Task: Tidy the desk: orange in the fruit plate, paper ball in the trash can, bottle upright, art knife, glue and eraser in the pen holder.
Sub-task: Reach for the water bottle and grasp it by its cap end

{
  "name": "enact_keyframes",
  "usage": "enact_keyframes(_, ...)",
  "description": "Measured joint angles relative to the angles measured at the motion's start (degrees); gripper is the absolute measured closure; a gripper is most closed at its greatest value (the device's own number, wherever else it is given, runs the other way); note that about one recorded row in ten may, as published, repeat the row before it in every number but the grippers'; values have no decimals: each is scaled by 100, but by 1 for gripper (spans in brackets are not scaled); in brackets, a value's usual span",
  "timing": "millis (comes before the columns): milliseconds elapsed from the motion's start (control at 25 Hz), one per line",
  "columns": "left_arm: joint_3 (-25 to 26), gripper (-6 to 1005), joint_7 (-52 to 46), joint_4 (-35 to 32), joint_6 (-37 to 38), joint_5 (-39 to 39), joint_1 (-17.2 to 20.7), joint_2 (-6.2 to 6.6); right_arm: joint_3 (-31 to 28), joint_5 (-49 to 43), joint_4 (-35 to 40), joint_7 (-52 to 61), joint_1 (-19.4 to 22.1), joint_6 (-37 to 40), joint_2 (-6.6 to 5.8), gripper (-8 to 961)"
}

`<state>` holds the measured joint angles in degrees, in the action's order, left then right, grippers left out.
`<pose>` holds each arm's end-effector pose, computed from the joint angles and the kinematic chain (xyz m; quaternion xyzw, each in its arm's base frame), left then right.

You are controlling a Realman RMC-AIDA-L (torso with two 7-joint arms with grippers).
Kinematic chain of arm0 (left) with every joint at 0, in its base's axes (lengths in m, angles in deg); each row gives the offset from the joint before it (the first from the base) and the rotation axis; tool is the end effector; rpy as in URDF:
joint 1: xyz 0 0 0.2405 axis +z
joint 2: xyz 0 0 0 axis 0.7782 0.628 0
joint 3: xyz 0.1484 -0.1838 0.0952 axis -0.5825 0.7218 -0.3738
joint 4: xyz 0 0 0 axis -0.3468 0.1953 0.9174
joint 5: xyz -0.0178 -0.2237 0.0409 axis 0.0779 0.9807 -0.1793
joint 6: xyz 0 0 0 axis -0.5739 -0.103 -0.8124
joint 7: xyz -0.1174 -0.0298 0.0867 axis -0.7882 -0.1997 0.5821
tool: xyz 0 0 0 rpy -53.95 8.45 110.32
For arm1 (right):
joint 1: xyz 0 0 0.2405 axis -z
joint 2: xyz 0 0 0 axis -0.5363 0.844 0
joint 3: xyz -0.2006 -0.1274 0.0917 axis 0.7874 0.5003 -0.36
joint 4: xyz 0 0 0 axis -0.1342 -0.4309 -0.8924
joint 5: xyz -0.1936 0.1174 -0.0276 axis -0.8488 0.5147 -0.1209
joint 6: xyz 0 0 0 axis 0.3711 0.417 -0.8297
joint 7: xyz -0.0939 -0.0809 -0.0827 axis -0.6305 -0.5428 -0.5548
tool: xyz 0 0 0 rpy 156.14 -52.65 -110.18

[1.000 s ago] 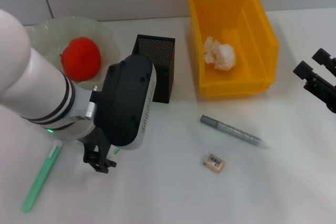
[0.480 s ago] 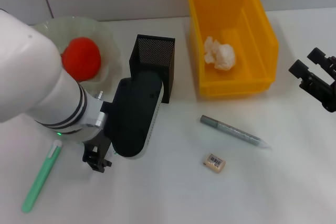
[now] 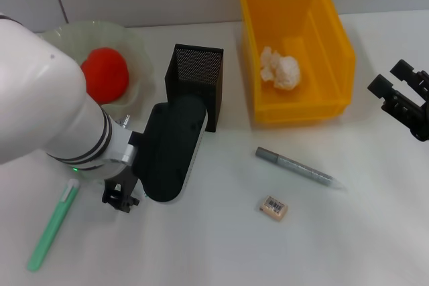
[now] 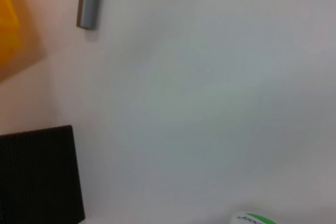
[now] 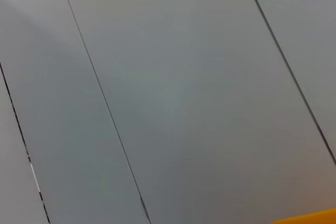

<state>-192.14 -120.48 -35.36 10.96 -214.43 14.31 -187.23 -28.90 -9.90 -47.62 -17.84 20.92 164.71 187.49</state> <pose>-0.1439 0.3444 -0.0851 -0.8984 0.2532 0.3538 0.0600 0.3389 0.2613 0.0249 -0.7542 0.2734 0.4824 0.3517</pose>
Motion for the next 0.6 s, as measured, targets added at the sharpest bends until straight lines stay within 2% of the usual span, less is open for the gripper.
enact_keyframes(200,-80,241,11,6,-60,-13,7,0,7,0,0,6,-33,-23,-11,141)
enact_keyframes(360,-148,489,39,71,-177,-16,23,0,28,0,0,31,-52,-66,-20,141)
enact_keyframes(600,-167,491,81,153,-223,-16,-7,0,24,0,0,34,-58,-126,-21,142)
